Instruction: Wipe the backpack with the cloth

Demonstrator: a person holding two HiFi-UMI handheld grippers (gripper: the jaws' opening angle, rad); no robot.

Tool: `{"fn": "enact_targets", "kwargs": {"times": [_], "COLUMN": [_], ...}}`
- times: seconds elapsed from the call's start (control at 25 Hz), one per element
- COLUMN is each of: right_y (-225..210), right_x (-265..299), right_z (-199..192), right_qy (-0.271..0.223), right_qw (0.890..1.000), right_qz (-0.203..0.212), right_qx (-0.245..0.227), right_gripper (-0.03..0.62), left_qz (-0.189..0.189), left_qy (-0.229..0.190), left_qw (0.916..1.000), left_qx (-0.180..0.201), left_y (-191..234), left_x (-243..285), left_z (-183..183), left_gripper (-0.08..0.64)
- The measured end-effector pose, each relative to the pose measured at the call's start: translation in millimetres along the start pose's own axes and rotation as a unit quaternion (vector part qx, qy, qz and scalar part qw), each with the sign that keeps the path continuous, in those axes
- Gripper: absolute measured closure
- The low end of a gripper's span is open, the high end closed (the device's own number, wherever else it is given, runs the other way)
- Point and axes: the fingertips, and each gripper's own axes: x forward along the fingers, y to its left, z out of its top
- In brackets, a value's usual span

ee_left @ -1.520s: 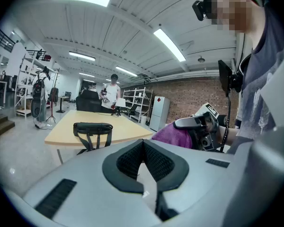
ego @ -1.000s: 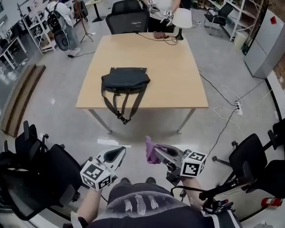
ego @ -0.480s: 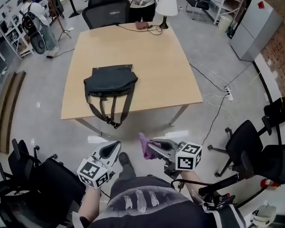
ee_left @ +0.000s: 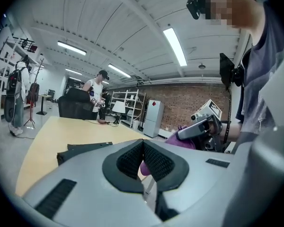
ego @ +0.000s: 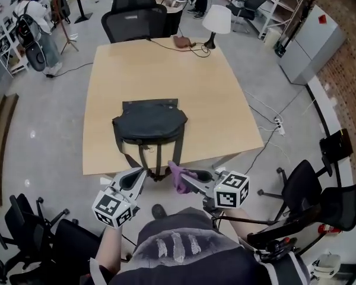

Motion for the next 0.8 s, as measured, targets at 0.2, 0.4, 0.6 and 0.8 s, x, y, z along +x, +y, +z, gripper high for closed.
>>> {"fn": "enact_targets", "kwargs": {"times": [0.2,0.4,0.6,0.8], "right_y": [-45,-127,-225,-325], "right_x": [26,32,48,107], "right_z": [26,81,145,94], "right_qy": [0.008,0.008,0.032,0.2], "right_qw": [0.998,0.983,0.914,0.856], "right_qz": [-0.067,-0.173,-0.321,-0.345], "right_qx": [-0.005,-0.064,-0.244,-0.33], "right_gripper": [0.54,0.54,0.541,0.54], "left_qz": [0.005,0.027,0.068,0.078], "left_qy": [-0.01,-0.005,-0.008,0.02], "left_qw": [0.9999,0.9994,0.9974,0.9961], "left_qx": [-0.004,-0.022,-0.021,-0.036], "left_y": [51,91,134,159], "left_x": [-5,-10,-2,34], "left_z": [12,8,22,20], "left_gripper": [0.552,0.552,0.552,0.552]}}
